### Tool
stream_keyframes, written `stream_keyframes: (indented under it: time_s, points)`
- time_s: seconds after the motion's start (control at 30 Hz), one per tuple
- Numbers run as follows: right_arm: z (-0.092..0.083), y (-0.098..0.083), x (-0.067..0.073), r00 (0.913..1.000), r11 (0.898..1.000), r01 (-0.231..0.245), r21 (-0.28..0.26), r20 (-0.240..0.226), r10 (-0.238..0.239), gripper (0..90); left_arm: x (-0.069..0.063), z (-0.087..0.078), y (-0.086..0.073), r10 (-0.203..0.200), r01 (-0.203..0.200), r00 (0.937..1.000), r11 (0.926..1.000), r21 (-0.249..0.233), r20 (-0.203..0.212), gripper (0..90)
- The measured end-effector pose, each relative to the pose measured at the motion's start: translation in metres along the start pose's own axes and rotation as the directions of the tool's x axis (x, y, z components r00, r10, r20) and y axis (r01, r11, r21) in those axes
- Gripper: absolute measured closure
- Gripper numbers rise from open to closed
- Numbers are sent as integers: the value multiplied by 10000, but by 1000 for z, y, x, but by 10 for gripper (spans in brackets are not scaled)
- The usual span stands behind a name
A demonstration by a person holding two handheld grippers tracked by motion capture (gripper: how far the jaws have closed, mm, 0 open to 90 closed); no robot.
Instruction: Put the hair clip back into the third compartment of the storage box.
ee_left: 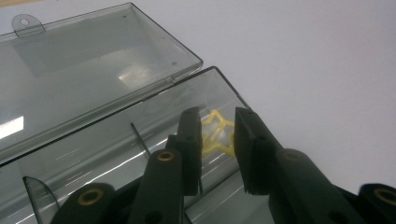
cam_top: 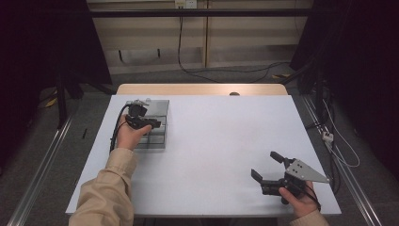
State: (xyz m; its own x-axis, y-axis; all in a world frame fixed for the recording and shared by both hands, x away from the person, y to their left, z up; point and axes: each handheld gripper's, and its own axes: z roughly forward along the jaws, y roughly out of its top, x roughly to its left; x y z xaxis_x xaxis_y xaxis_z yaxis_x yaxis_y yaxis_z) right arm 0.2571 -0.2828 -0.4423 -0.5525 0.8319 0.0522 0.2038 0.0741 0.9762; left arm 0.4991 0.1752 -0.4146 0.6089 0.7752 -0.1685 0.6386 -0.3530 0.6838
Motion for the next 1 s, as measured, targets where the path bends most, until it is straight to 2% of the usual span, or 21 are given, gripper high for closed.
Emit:
stream_keyframes:
  time_s: [0.37, 0.53, 0.67, 0.7, 1.0]
  points:
    - [0, 0, 0, 10000, 10000, -16, 3, -3, 16, 30, 0, 4, -1, 51, -51, 10000, 9999, 92, -68, 723]
    - [0, 0, 0, 10000, 10000, -25, -9, -6, 25, 30, -1, 6, -1, -43, 43, 9999, 10000, 38, -95, 718]
    - [0, 0, 0, 10000, 10000, -10, -7, -11, 10, 30, 0, 6, -1, 99, -97, 9999, 9998, 158, -78, 717]
    - [0, 0, 0, 10000, 10000, -25, -11, -10, 24, 30, -1, 7, -1, 1, 0, 10000, 9999, 110, -99, 714]
    - [0, 0, 0, 10000, 10000, -5, 21, -18, 5, 31, -1, 4, -1, 28, -27, 9999, 10000, 26, -118, 661]
